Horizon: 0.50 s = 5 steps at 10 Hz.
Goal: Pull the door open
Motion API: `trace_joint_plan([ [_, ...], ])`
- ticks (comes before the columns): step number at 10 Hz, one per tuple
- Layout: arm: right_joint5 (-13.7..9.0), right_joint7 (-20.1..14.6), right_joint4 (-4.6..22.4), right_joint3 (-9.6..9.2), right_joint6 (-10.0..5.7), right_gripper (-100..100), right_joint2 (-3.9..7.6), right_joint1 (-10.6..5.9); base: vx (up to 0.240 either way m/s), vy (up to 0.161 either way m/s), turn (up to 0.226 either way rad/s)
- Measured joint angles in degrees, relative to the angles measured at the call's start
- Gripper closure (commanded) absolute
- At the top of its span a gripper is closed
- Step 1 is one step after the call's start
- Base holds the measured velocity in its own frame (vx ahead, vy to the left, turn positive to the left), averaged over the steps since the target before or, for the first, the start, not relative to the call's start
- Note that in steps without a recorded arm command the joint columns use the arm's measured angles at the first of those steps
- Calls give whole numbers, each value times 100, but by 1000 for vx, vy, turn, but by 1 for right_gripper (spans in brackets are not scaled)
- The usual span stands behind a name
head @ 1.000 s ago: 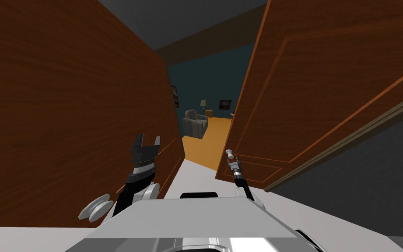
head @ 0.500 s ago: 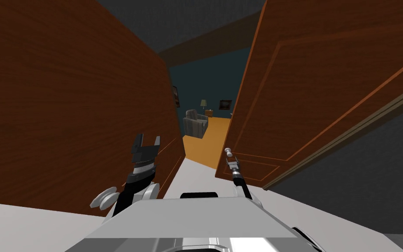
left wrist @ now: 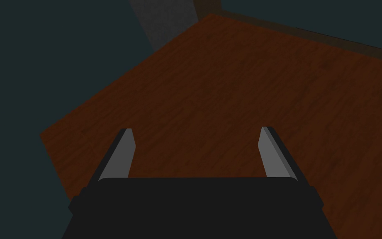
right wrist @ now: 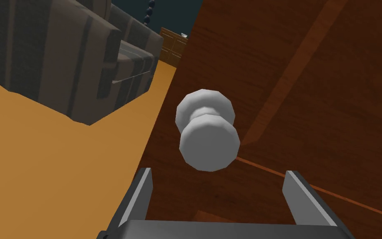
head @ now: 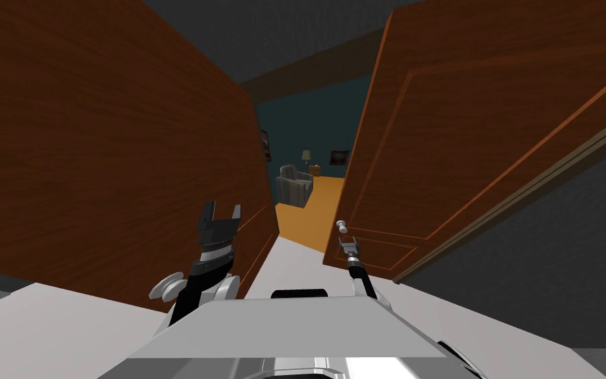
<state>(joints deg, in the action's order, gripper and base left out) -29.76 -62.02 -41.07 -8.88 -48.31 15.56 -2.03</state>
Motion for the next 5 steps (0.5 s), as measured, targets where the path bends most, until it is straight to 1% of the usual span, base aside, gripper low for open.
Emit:
trace_joint_plan([
  [2, -93, -286, 44, -62, -2, -100, -26, -48, -47, -12, 10],
  [5, -247, -709, -10, -151, 27, -100, -50, -50, -48, -14, 12],
])
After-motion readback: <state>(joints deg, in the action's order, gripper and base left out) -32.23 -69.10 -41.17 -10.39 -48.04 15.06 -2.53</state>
